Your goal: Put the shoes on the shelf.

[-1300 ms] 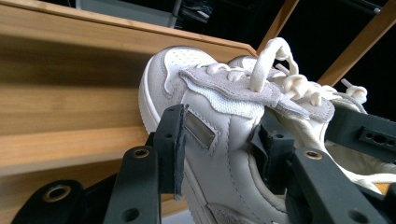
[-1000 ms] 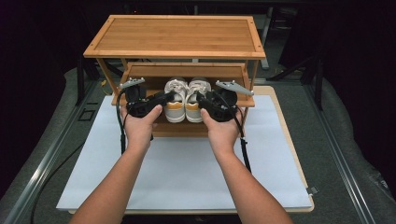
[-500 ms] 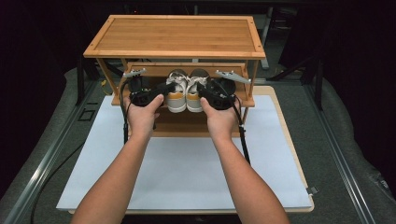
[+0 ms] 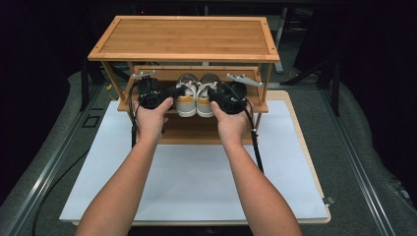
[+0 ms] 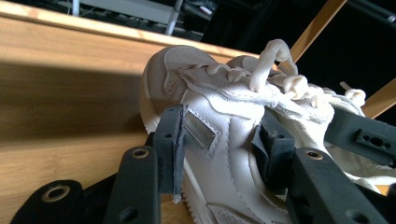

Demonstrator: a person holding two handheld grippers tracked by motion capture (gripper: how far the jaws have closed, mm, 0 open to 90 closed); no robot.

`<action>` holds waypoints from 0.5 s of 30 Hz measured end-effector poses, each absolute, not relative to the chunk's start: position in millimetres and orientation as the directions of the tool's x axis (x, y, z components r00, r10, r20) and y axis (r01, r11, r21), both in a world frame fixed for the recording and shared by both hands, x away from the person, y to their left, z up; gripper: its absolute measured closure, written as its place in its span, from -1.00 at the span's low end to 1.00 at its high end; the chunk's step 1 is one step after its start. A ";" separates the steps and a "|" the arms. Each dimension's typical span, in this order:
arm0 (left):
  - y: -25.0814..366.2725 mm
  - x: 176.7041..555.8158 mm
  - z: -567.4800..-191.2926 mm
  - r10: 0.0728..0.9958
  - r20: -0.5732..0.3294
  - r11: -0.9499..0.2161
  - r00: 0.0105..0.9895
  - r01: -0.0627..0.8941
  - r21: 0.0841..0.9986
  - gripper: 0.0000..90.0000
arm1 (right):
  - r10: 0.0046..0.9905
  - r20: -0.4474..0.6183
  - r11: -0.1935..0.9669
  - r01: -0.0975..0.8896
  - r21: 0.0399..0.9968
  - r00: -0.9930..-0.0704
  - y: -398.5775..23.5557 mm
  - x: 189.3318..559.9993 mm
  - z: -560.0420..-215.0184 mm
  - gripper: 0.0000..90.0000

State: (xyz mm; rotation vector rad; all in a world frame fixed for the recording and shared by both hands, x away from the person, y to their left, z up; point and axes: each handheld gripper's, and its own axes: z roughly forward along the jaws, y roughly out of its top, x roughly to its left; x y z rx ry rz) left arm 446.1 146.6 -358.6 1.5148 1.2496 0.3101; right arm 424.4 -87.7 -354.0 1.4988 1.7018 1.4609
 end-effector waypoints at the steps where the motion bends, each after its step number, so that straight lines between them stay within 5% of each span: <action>1: 146.3 445.9 -359.8 0.816 -0.407 0.146 0.410 0.536 0.832 0.31 | 0.903 0.298 -0.141 0.444 0.885 -0.308 -86.6 424.8 -355.7 0.37; 15: 147.7 451.5 -357.5 0.807 -0.429 0.138 0.405 0.578 0.804 0.26 | 0.900 0.326 -0.154 0.489 0.858 -0.290 -90.9 429.3 -354.2 0.33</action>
